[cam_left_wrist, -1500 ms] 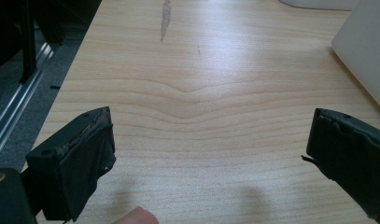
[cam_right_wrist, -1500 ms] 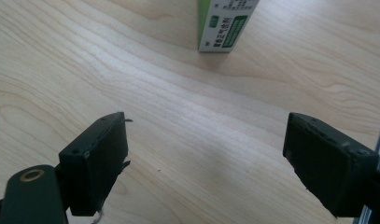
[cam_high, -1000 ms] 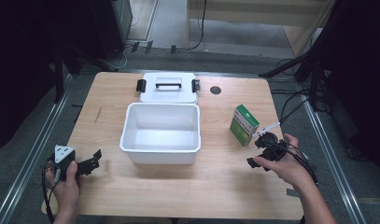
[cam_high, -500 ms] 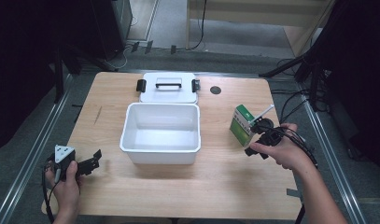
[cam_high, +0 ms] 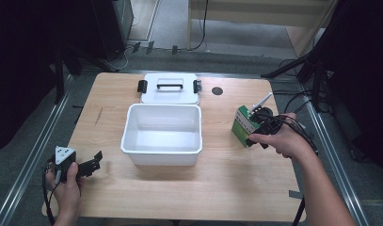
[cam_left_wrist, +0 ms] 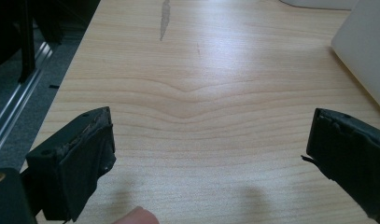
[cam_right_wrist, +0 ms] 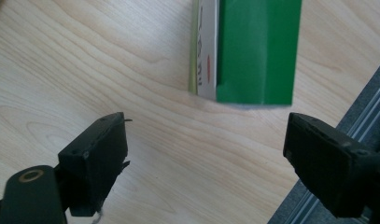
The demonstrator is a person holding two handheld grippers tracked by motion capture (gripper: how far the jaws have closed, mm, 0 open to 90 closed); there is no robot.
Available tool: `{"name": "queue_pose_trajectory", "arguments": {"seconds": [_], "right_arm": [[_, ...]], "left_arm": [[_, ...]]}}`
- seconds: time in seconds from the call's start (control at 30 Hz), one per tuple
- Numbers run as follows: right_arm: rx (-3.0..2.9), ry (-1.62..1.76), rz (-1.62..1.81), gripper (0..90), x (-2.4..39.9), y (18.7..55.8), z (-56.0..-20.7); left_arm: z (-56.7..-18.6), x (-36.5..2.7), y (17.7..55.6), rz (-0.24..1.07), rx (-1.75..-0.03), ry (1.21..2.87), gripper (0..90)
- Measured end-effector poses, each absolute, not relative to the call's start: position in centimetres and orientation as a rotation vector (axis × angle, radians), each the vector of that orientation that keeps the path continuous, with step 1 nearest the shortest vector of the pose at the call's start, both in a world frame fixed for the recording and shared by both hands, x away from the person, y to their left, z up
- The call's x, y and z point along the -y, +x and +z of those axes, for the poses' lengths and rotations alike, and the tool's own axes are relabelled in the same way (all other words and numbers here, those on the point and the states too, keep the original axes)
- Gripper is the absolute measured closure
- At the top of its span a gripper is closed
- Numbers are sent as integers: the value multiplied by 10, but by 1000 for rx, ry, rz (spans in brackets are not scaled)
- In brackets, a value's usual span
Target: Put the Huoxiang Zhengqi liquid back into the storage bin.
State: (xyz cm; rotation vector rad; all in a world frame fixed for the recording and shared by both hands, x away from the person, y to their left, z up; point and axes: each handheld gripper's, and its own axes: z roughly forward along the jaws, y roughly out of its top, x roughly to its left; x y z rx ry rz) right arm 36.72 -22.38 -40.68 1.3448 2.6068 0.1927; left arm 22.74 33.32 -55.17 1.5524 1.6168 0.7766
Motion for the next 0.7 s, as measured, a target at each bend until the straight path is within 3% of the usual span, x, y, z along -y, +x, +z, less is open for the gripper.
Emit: {"name": "queue_pose_trajectory", "arguments": {"seconds": [0.43,0.7], "right_arm": [[-2598,1295,134,261,212,392,-398],[-2596,1308,118,290,206,406,-395]], "left_arm": [[-552,-333,227,773,-1617,1549,18],[-552,-334,228,769,-1620,1546,18]]}}
